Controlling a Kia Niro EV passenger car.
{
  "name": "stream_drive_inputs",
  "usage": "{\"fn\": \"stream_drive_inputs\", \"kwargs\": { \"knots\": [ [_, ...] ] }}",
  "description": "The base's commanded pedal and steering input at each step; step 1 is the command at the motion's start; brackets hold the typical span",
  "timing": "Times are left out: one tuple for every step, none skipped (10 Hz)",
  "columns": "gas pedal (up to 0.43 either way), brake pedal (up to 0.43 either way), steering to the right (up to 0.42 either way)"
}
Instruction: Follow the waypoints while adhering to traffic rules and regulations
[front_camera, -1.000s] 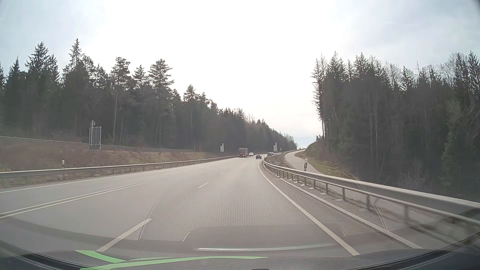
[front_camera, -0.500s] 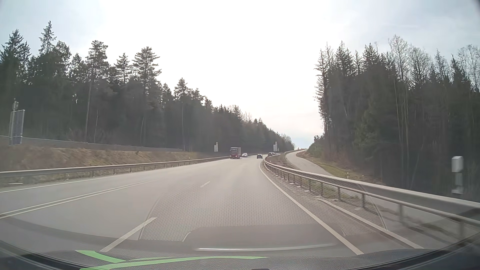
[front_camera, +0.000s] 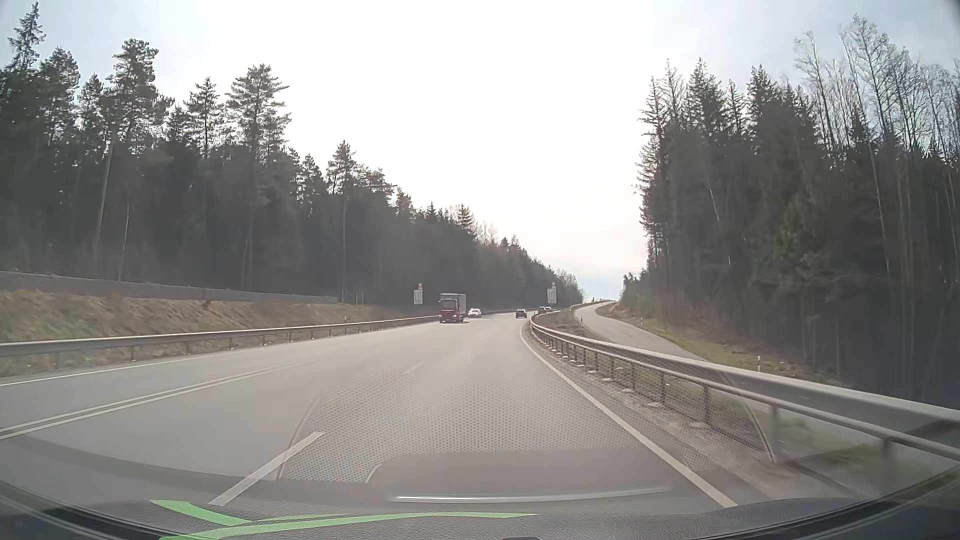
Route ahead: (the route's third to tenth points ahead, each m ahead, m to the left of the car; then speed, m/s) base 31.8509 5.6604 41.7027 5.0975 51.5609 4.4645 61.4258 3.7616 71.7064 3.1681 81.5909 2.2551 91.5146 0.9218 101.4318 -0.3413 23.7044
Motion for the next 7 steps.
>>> {"fn": "stream_drive_inputs", "kwargs": {
  "knots": [
    [0.260,0.000,0.008],
    [0.268,0.000,0.008],
    [0.268,0.000,0.008],
    [0.268,0.000,0.008],
    [0.268,0.000,0.008],
    [0.268,0.000,0.008],
    [0.268,0.000,0.008]
  ]
}}
